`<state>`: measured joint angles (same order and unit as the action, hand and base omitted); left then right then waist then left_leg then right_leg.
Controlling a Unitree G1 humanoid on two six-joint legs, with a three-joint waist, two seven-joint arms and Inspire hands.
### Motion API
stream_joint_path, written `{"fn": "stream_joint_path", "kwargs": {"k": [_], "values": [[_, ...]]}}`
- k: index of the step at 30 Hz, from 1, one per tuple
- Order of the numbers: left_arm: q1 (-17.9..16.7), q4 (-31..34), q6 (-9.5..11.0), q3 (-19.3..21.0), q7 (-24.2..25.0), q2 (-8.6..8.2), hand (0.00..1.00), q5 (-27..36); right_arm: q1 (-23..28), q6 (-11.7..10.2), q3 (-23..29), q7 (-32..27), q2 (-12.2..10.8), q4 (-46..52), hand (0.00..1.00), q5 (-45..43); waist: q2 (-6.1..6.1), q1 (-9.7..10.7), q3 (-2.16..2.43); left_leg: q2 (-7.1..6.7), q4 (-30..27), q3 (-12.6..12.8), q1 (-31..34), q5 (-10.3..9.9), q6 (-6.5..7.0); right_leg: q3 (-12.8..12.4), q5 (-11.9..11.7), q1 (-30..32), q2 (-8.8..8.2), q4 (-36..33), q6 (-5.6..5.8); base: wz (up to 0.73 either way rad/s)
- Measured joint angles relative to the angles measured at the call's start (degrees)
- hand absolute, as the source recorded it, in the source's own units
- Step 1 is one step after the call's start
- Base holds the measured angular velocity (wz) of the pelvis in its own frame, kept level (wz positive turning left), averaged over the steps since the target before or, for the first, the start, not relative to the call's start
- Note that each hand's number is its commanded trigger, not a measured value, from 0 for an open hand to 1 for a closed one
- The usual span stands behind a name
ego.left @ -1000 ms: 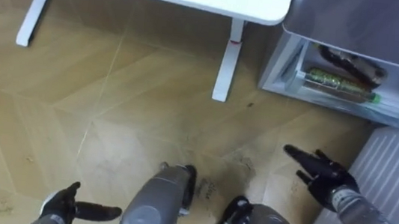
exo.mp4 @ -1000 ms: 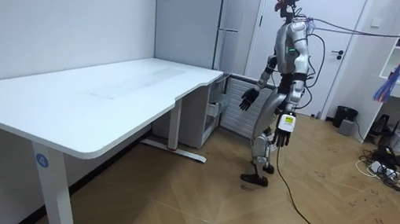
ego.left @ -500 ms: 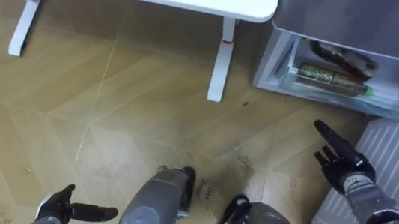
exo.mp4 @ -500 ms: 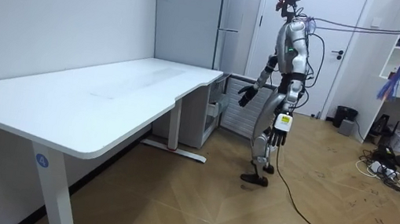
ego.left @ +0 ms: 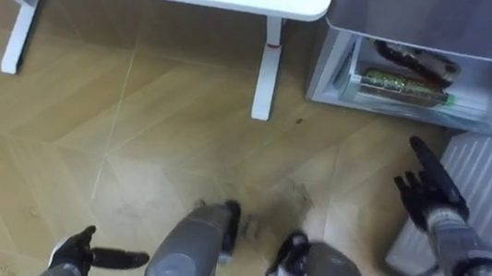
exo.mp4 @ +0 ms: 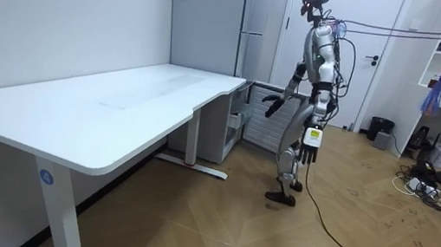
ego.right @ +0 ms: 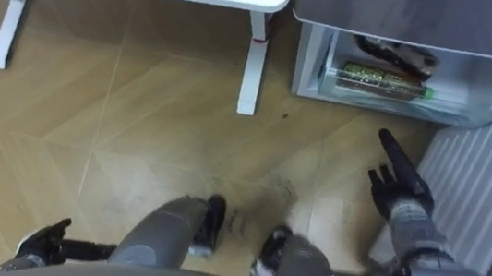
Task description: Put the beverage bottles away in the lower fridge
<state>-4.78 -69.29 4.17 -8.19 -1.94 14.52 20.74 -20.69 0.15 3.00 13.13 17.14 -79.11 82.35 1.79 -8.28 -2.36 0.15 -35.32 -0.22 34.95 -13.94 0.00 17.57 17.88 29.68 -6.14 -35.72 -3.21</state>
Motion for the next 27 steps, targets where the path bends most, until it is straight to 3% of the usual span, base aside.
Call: {"fn": "stream_joint_path", "kwargs": {"k": [5, 9, 14, 21, 23, 27], "values": [[0.0, -0.1, -0.4, -0.6, -1.2, 0.38, 0.00, 1.3, -7.7, 0.6, 0.7, -0.3, 3.5, 1.4, 0.00, 5.1, -0.16, -0.4, -0.34, 0.00, -5.2, 1.0, 9.6, 0.1, 0.38, -2.7, 0.4, 10.7, -0.29, -6.5, -0.52, -0.10], [0.0, 0.1, -0.8, -0.5, -2.5, 1.01, 0.00, 2.1, -10.4, 1.1, 1.7, -1.0, 7.2, 4.6, 0.00, 7.3, -1.13, -1.5, -0.61, -1.01, -9.5, 1.8, 17.5, 0.4, 0.97, -3.3, 2.0, 19.4, -2.92, -13.6, -0.75, 0.13], [-0.3, 1.2, -1.7, -1.1, -3.0, 3.70, 0.00, 2.2, -15.9, 1.1, 1.6, -2.1, 11.8, 5.8, 0.00, 10.1, -2.20, -3.0, -0.63, -1.96, -14.4, 1.8, 27.3, 1.1, 1.00, -3.0, 2.8, 29.4, -5.03, -20.3, -1.05, 0.17], [-2.0, 6.2, -1.7, -1.3, -4.6, 6.89, 0.00, 2.3, -20.2, -0.1, 1.5, -3.2, 13.0, 6.0, 0.00, 10.6, -2.91, -2.9, -0.65, -2.92, -16.8, 1.1, 33.0, 2.2, 1.21, -0.6, 3.4, 33.8, -7.90, -23.6, -1.96, 0.20], [-2.0, 7.8, -1.6, -1.3, -4.7, 7.38, 0.00, 2.3, -20.2, -0.1, 1.5, -3.1, 13.9, 5.9, 0.00, 10.6, -3.00, -2.9, -0.64, -3.36, -18.2, 1.1, 34.6, 2.1, 1.44, -0.4, 4.1, 35.1, -8.75, -25.2, -2.07, 0.14], [-2.4, 10.2, -1.7, -1.3, -4.7, 8.87, 0.00, 2.3, -20.2, -0.9, 0.5, -2.9, 14.7, 6.1, 0.00, 11.9, -3.35, -2.9, -0.63, -3.98, -20.0, 1.5, 37.0, 2.0, 1.62, -1.9, 4.4, 38.0, -8.88, -27.7, -1.47, 0.03]]}}
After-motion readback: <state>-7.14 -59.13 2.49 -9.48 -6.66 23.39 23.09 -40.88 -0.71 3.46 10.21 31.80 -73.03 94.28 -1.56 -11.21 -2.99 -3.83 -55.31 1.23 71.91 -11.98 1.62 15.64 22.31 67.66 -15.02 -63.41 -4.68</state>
